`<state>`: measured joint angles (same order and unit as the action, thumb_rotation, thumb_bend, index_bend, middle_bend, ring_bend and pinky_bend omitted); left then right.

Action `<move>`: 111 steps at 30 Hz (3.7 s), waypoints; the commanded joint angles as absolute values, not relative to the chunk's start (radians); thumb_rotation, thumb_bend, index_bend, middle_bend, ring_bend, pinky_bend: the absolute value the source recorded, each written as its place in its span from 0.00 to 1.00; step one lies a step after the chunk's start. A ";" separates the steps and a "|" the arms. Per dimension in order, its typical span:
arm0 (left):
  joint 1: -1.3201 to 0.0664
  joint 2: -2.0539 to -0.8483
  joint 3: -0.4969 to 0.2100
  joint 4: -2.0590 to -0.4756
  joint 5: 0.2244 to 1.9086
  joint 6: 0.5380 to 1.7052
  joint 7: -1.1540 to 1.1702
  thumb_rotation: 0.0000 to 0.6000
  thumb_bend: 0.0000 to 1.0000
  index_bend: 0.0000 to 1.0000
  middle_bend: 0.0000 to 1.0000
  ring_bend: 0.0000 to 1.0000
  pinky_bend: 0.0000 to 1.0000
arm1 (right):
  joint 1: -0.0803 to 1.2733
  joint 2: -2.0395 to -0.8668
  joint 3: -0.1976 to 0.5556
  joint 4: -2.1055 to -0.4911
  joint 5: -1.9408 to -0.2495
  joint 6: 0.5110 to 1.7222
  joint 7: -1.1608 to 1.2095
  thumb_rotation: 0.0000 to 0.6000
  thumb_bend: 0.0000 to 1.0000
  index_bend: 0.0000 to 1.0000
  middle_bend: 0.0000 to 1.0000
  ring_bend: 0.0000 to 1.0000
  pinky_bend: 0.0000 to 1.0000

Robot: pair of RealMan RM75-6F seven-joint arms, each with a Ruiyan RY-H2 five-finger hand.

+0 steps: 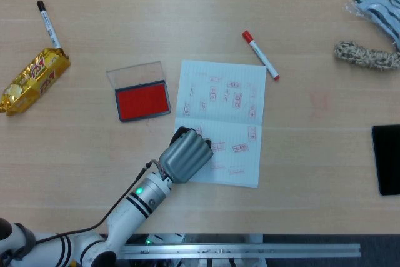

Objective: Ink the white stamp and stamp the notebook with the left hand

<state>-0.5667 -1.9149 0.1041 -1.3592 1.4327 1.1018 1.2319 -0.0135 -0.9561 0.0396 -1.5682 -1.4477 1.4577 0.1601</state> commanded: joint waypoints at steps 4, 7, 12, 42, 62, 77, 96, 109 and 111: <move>-0.565 -1.904 0.095 -1.374 1.429 1.095 1.240 1.00 0.27 0.57 1.00 1.00 1.00 | -0.013 -0.957 0.040 -1.567 -1.448 1.457 0.161 1.00 0.22 0.33 0.35 0.29 0.44; -0.565 -1.884 0.083 -1.402 1.431 1.106 1.242 1.00 0.27 0.57 1.00 1.00 1.00 | -0.014 -0.957 0.041 -1.568 -1.448 1.459 0.163 1.00 0.22 0.34 0.35 0.29 0.44; -0.566 -1.803 0.054 -1.506 1.451 1.147 1.225 1.00 0.27 0.56 1.00 1.00 1.00 | -0.016 -0.955 0.045 -1.567 -1.447 1.467 0.168 1.00 0.22 0.34 0.35 0.29 0.44; -0.468 -1.637 0.083 -1.536 1.416 1.193 1.047 1.00 0.27 0.54 1.00 1.00 1.00 | 0.013 -0.969 0.046 -1.581 -1.472 1.446 0.151 1.00 0.22 0.33 0.35 0.29 0.44; -0.431 -1.597 0.046 -1.621 1.371 1.223 1.050 1.00 0.27 0.33 1.00 1.00 1.00 | 0.011 -0.955 0.048 -1.605 -1.465 1.456 0.135 1.00 0.22 0.33 0.35 0.29 0.45; -0.354 -1.379 -0.082 -1.825 1.265 1.332 0.665 1.00 0.26 0.17 0.57 0.59 0.89 | 0.022 -0.944 0.042 -1.620 -1.479 1.440 0.137 1.00 0.22 0.33 0.35 0.29 0.43; -0.146 -1.239 0.023 -1.821 1.409 1.530 0.337 1.00 0.26 0.22 0.50 0.48 0.67 | 0.058 -0.983 0.034 -1.615 -1.583 1.464 0.114 1.00 0.22 0.33 0.37 0.29 0.43; -0.097 -1.226 0.035 -1.834 1.470 1.566 0.310 1.00 0.25 0.24 0.50 0.48 0.67 | 0.086 -1.004 0.015 -1.603 -1.645 1.461 0.112 1.00 0.22 0.35 0.38 0.29 0.43; -0.093 -1.227 0.033 -1.835 1.472 1.567 0.311 1.00 0.25 0.24 0.50 0.48 0.67 | 0.090 -1.005 0.015 -1.607 -1.647 1.459 0.110 1.00 0.22 0.35 0.38 0.29 0.43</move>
